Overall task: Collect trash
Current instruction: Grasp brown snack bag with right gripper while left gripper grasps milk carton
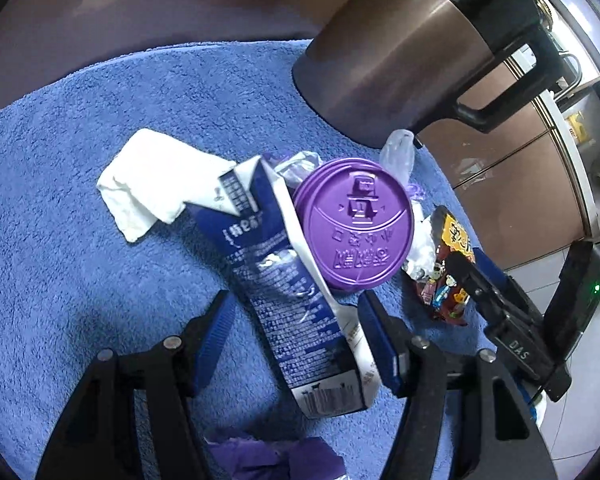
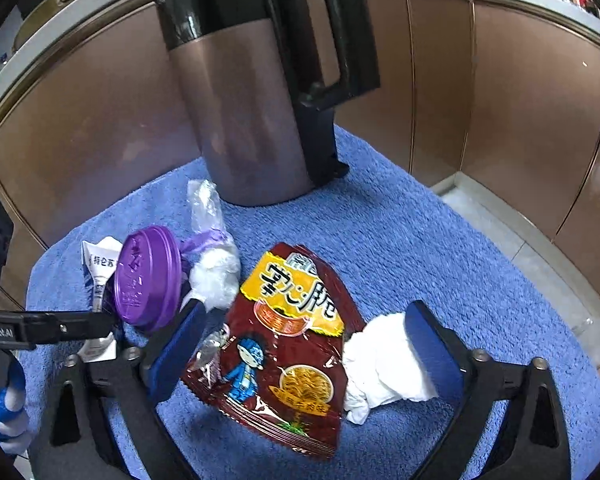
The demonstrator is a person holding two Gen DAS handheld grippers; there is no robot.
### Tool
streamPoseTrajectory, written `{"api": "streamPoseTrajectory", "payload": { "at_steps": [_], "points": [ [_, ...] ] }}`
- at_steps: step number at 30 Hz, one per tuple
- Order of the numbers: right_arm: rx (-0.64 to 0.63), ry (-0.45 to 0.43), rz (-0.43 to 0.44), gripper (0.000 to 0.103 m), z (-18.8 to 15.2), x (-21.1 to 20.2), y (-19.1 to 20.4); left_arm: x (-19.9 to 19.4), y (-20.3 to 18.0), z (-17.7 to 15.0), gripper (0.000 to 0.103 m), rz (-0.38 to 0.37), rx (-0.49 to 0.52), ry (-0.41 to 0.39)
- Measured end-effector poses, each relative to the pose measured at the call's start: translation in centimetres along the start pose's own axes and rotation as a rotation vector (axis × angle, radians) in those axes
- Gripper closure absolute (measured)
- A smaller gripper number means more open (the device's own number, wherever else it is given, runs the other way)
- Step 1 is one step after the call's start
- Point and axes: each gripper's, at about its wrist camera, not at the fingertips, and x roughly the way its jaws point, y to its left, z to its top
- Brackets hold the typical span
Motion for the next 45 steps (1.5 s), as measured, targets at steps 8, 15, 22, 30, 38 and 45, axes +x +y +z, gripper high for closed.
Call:
{"api": "streamPoseTrajectory", "payload": {
  "at_steps": [8,15,22,30,38,45],
  "points": [
    [0.022,-0.008,0.009,0.063,-0.6,-0.5,-0.5,-0.2,0.8,0.8,0.041,-0.004,-0.021,0.017],
    [-0.031,-0.022,0.03,0.08,-1.5,-2.1,1.0,-1.1,1.8,-0.1,0.043,-0.122,-0.088,0.022],
    [-0.03,-0.012,0.14,0.08,-3.2,-3.6,1.8,-1.0,2.4,-0.2,0.043,-0.122,-0.091,0.025],
    [-0.004,0.0,0.24,0.07,-4.7,-3.6,3.0,-0.9,0.6,-1.3,0.049,-0.047,0.007,0.002],
    [-0.002,0.032,0.289,0.069,-6.0,-3.6,4.0,-1.4,1.4,-2.2,0.058,-0.05,0.043,-0.02],
    [0.07,0.025,0.32,0.085,-6.2,-3.5,3.4,-2.7,4.5,-3.9,0.071,-0.151,-0.018,-0.047]
  ]
}}
